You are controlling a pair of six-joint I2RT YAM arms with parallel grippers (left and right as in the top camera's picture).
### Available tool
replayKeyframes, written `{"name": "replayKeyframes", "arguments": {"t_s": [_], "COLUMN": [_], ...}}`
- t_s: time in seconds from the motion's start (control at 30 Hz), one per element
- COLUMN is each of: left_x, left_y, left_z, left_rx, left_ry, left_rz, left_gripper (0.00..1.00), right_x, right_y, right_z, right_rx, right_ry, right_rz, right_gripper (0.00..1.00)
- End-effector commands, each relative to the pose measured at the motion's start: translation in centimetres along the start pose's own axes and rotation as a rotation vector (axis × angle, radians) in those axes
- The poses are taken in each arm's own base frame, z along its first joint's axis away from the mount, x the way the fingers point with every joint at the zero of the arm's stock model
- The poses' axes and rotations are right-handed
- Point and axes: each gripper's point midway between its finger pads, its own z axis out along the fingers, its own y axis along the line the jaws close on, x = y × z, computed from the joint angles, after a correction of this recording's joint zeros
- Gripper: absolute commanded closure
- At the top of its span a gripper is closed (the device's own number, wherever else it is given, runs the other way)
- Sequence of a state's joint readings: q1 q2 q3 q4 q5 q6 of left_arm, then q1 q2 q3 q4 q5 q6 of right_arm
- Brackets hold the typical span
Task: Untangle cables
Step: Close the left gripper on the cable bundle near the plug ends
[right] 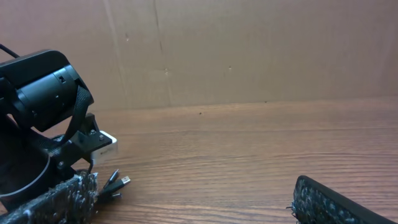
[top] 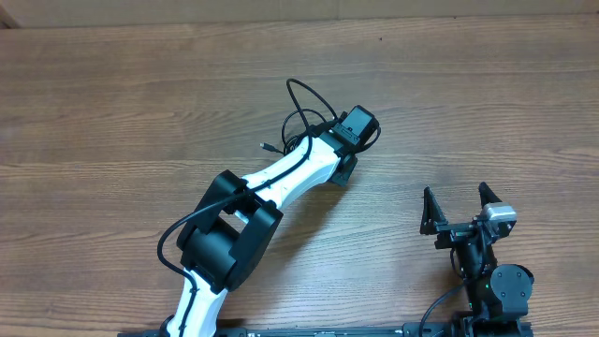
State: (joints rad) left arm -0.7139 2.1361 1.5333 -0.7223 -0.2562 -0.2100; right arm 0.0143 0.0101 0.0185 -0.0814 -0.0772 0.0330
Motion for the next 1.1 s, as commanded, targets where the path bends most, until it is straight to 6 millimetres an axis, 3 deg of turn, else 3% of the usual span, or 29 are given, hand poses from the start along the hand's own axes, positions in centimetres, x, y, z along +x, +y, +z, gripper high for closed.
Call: {"name": "replayKeyframes", "arguments": {"t_s": [0.0, 0.2, 0.53, 0.63, 0.83, 1.0, 1.03, 1.07], "left_x": [1.76, 2.34, 2.39, 2.4, 2.41, 2.71, 2.72, 2.7], "left_y": [0.85, 0.86, 0.81, 0.82, 0.83, 0.71, 0.67, 0.69], "left_z": [0.96, 1.37, 1.55, 1.56, 1.56, 1.83, 1.85, 1.86], "left_rx": [-0.037, -0.039, -0.037, -0.037, -0.037, -0.032, -0.03, -0.029], "left_ry": [0.046, 0.055, 0.051, 0.052, 0.052, 0.055, 0.055, 0.054], "left_rz": [-0.01, -0.007, -0.005, -0.006, -0.006, -0.005, -0.006, -0.007], "left_gripper": [0.76, 0.66, 0.8, 0.76, 0.57, 0.73, 0.81, 0.96], "right_x": [0.24, 0.24, 0.24, 0.24, 0.24, 0.24, 0.24, 0.24], "right_y": [-0.26, -0.26, -0.26, -0.26, -0.26, -0.25, -0.26, -0.26], "right_z": [0.02, 0.02, 0.02, 0.02, 0.02, 0.02, 0.02, 0.02], "right_rx": [0.012, 0.012, 0.012, 0.012, 0.012, 0.011, 0.012, 0.012], "right_ry": [-0.002, -0.002, -0.002, -0.002, -0.002, -0.002, -0.002, -0.002], "right_rz": [-0.001, -0.001, -0.001, -0.001, -0.001, -0.001, -0.001, -0.001], "right_gripper": [0.0, 0.0, 0.0, 0.0, 0.0, 0.0, 0.0, 0.0]}}
